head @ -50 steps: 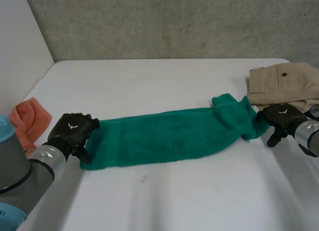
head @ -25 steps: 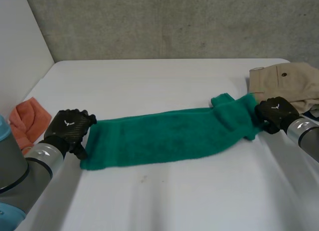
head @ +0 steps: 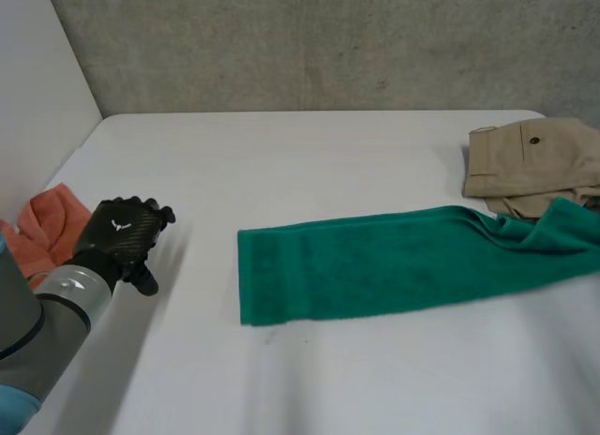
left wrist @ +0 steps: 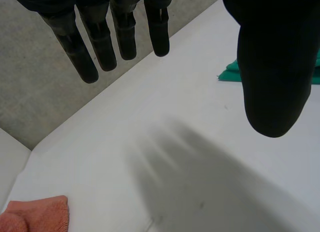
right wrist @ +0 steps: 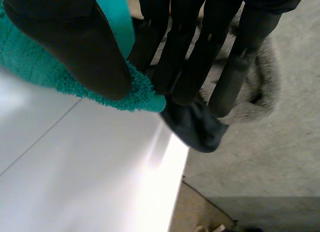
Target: Fold the laundry.
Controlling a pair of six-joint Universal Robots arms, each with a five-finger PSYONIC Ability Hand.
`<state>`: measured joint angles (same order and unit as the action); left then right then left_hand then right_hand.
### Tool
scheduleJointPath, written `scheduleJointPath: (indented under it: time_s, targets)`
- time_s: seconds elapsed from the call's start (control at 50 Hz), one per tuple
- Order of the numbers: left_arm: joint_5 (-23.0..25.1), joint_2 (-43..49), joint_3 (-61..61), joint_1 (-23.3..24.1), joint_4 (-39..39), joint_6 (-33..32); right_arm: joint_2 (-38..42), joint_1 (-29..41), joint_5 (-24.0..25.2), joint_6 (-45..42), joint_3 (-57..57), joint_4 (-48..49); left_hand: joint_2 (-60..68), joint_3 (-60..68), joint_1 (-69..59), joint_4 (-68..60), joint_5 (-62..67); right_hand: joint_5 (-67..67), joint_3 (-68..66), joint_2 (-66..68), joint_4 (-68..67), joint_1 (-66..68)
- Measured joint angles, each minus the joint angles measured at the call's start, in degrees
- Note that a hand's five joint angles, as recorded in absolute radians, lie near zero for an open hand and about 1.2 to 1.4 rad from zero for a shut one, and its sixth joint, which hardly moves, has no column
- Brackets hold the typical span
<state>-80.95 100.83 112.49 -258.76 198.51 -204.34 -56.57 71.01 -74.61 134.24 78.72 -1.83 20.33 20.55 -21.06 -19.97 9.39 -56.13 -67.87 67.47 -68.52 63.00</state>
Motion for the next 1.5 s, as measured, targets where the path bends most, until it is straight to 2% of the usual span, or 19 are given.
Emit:
scheduleJointPath:
  time_s: [0.12,0.24,0.34,0.44,0.54,0.58,0.64,0.66,0.7,0.8,0.9,1.02,1.06,1.1,1.16,1.24,1.32,1.4,1.5]
  targets:
    - [0.0,-1.2,0.3,-0.3,0.0,0.1,-3.9,6.3,-1.2,2.2,-0.9,2.0,-0.2,-0.2,0.1,0.1,-0.1,-0.4,-0.1,0.0,0.0,0.0]
    - [0.0,-2.8,0.6,-0.8,0.0,0.6,-9.3,19.6,0.1,3.9,1.3,9.3,-0.2,-0.2,0.1,0.1,-0.1,-0.7,-0.3,0.0,0.0,0.0]
    - [0.0,-4.2,1.0,-1.3,-0.1,1.5,-11.2,34.0,4.2,3.0,5.4,18.0,-0.2,-0.2,0.1,0.4,-0.6,-0.7,-0.3,0.0,-0.1,0.0]
    - [0.0,-5.2,1.8,-1.3,-0.1,2.6,-8.0,48.7,9.1,-1.1,9.4,24.1,-0.6,-0.2,0.1,0.4,-0.5,-0.7,-0.3,0.0,-0.1,0.0]
    - [0.0,-5.6,2.3,-0.9,-0.1,3.1,-1.9,58.5,10.4,-6.8,10.8,24.1,-0.7,-0.2,0.1,0.4,-0.5,-0.6,-0.2,-0.1,0.0,-0.1]
    - [0.0,-5.5,2.4,-0.5,-0.1,3.0,0.7,61.0,8.8,-8.8,10.3,23.0,-0.7,-0.2,0.1,0.5,-0.5,12.3,14.5,-14.8,13.8,-11.8]
    - [0.0,-5.5,2.2,0.1,0.0,2.9,2.0,62.1,4.6,-8.6,9.2,22.0,-0.7,-0.2,0.1,0.7,-0.5,43.4,43.9,-45.9,44.3,-42.3]
    - [-0.1,-5.5,2.1,0.4,0.0,2.9,1.9,61.9,2.9,-7.5,9.0,21.9,-0.7,-0.2,0.1,0.7,-0.5,49.5,50.7,-51.3,51.3,-47.3]
    - [-0.1,-5.5,1.8,1.0,0.0,2.8,0.9,61.2,0.2,-4.1,8.8,22.1,-0.7,-0.2,0.1,0.7,-0.5,53.3,55.6,-55.4,55.9,-50.2]
    - [-0.3,-5.5,0.7,3.1,0.0,2.8,-4.2,57.0,-2.4,7.8,10.1,22.4,-0.7,-0.2,0.1,0.7,-0.5,53.3,56.1,-55.5,56.5,-50.2]
    - [-1.3,-5.5,-0.8,6.9,-0.2,2.8,-9.4,49.6,-0.3,20.3,14.6,18.2,-0.9,-0.6,0.1,0.8,-0.8,53.3,56.1,-55.5,56.5,-50.2]
    - [-3.9,-5.1,-1.8,11.5,-0.2,2.8,-7.5,41.0,1.6,20.5,19.9,12.8,-2.8,-3.0,3.5,2.6,-2.7,53.3,56.1,-55.5,56.5,-50.2]
    - [-4.8,-4.9,-1.9,12.7,-0.1,2.8,-6.1,38.3,1.1,18.0,21.1,12.7,-2.9,-3.0,3.6,2.6,-2.8,41.8,44.7,-42.9,45.2,-37.9]
    - [-5.7,-4.6,-2.0,13.7,0.0,2.8,-4.5,35.4,0.1,14.7,22.0,14.0,-2.9,-3.0,3.6,2.6,-2.8,20.6,23.5,-20.8,24.0,-18.8]
    - [-6.4,-4.3,-2.1,14.5,0.1,2.8,-4.3,33.2,-2.1,10.8,23.4,19.6,-2.9,-3.0,3.6,2.6,-2.8,12.4,3.8,-10.4,3.2,-17.9]
    - [-6.8,-4.3,-2.1,14.8,0.3,2.8,-8.9,34.7,-3.5,9.2,24.4,27.5,-2.9,-3.0,3.6,2.6,-2.8,-0.2,0.1,-2.3,0.1,-17.9]
    - [-6.8,-5.0,-2.0,14.7,0.3,2.9,-12.9,40.2,-3.3,9.7,23.6,31.4,-2.9,-3.0,3.6,2.6,-2.8,-1.3,-0.3,-2.3,0.0,-17.9]
    - [-6.8,-6.2,-1.5,14.2,0.2,3.1,-13.4,47.3,-2.4,9.9,21.1,31.4,-2.9,-3.0,3.6,2.6,-2.8,-1.4,-0.6,-2.3,-0.1,-17.9]
    - [-6.8,-7.8,-0.5,13.6,0.0,3.4,-9.5,54.9,-0.7,6.3,17.7,27.8,-3.0,-3.0,3.6,2.6,-2.8,-1.5,-0.6,-2.3,-0.1,-17.9]
